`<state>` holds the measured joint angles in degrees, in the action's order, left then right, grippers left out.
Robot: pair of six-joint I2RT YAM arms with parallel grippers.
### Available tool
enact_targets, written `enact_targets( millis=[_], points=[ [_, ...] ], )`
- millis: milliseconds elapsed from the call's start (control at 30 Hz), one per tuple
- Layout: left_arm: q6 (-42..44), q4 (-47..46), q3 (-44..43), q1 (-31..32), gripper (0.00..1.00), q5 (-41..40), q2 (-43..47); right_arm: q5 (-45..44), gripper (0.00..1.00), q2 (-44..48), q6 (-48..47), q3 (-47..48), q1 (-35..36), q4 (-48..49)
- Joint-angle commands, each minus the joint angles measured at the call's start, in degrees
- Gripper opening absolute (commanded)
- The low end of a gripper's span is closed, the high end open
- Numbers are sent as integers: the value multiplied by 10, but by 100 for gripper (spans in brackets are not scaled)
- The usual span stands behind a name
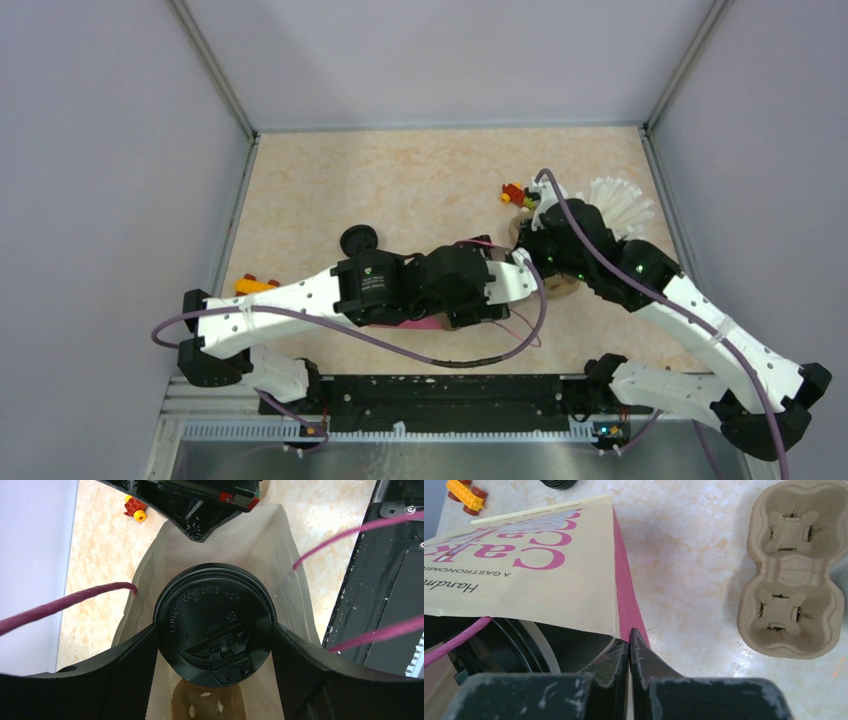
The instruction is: Pack the takeout coffee
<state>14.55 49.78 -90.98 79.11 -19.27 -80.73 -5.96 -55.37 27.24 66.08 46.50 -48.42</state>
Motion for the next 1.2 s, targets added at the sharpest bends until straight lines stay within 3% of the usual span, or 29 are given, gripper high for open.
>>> enact_targets(
  millis=[0,433,867,1067,1167],
  points=[
    [-10,-33,-13,2,57,4,19,-9,0,-10,3,22,5,-3],
    [9,-32,41,2,57,2,44,-38,0,-36,21,18,2,-15],
    [-3,-88,67,-4,58,-25,59,6,0,-29,26,0,2,33],
    [-16,-85,85,-4,57,-27,68,24,4,1,41,-41,2,72],
    [-20,-84,94,-5,57,-27,71,25,11,15,37,-56,2,83]
  ],
)
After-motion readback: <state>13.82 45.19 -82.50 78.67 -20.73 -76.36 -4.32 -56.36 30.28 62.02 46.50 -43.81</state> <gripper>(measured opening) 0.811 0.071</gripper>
